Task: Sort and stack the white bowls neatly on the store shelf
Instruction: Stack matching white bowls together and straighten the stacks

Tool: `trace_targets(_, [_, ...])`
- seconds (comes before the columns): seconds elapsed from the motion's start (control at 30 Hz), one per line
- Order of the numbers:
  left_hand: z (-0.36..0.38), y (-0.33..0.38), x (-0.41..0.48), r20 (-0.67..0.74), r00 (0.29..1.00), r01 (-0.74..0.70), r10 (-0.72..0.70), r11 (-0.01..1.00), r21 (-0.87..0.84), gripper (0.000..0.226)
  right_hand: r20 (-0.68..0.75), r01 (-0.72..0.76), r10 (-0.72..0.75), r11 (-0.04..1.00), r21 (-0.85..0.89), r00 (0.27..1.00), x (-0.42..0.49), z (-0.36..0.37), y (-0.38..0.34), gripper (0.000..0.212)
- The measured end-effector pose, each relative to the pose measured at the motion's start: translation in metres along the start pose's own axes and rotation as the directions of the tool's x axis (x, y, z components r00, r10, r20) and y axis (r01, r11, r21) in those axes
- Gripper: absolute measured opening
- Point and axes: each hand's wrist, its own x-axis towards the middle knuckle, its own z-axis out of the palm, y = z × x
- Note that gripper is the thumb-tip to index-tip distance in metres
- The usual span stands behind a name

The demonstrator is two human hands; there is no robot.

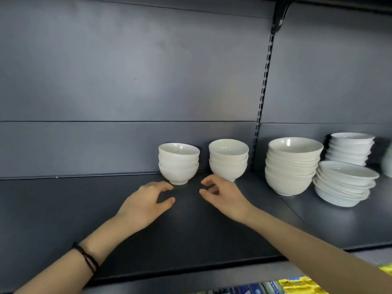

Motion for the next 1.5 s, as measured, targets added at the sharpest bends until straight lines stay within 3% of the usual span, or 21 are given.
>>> trace_targets(0.1, [0.0,0.015,-0.027,-0.07,0.961,-0.208,0.267,0.866,0.454,0.027,0.002,0.051,-0.052,0.953,-0.299,0.999,-0.039,-0.009,-0.006,0.036])
trace_targets(0.17, [0.006,0.026,-0.039,-0.058,0.937,-0.249,0.344,0.777,0.579,0.026,0.011,0.052,-0.053,0.872,-0.486,0.999,-0.065,-0.014,-0.005,0.043])
trace_targets(0.27, [0.018,0.045,-0.05,-0.051,0.922,-0.281,0.383,0.756,0.591,0.031,-0.05,-0.013,-0.022,0.787,-0.616,0.999,-0.106,-0.025,-0.001,0.048])
trace_targets(0.43, [0.042,0.09,-0.065,-0.009,0.904,-0.359,0.428,0.77,0.528,0.035,-0.138,-0.194,0.136,0.721,-0.665,0.981,-0.166,-0.055,0.014,0.054])
trace_targets(0.83, [0.106,0.191,-0.031,-0.003,0.866,-0.439,0.501,0.763,0.474,0.05,-0.304,-0.36,0.21,0.702,-0.614,0.929,-0.21,-0.154,0.089,0.057])
trace_targets(0.97, [0.141,0.244,-0.005,-0.029,0.866,-0.459,0.499,0.818,0.347,0.059,-0.309,-0.35,0.194,0.71,-0.611,0.931,-0.204,-0.202,0.13,0.056])
trace_targets(1.07, [0.168,0.281,0.014,-0.01,0.911,-0.396,0.411,0.884,0.25,0.062,-0.304,-0.317,0.159,0.737,-0.596,0.939,-0.195,-0.237,0.163,0.057])
trace_targets(1.2, [0.196,0.313,0.045,0.085,0.975,-0.19,0.204,0.971,-0.143,0.081,-0.319,-0.247,0.124,0.892,-0.38,0.94,-0.18,-0.274,0.204,0.063])
trace_targets(1.27, [0.209,0.325,0.06,0.069,0.987,-0.1,0.142,0.902,-0.42,0.087,-0.293,-0.147,0.109,0.983,-0.11,0.95,-0.168,-0.285,0.22,0.068])
trace_targets(1.33, [0.217,0.337,0.074,0.057,0.998,0.006,0.037,0.789,-0.615,0.08,-0.251,-0.078,0.1,0.992,0.095,0.963,-0.155,-0.292,0.232,0.072])
trace_targets(1.4, [0.224,0.346,0.087,0.071,0.996,0.091,-0.058,0.696,-0.713,0.074,-0.189,-0.065,0.105,0.976,0.207,0.976,-0.141,-0.296,0.242,0.072])
trace_targets(1.5, [0.232,0.357,0.097,0.035,0.997,0.069,-0.066,0.639,-0.766,0.069,-0.105,-0.036,0.08,0.93,0.365,0.991,-0.124,-0.291,0.253,0.081])
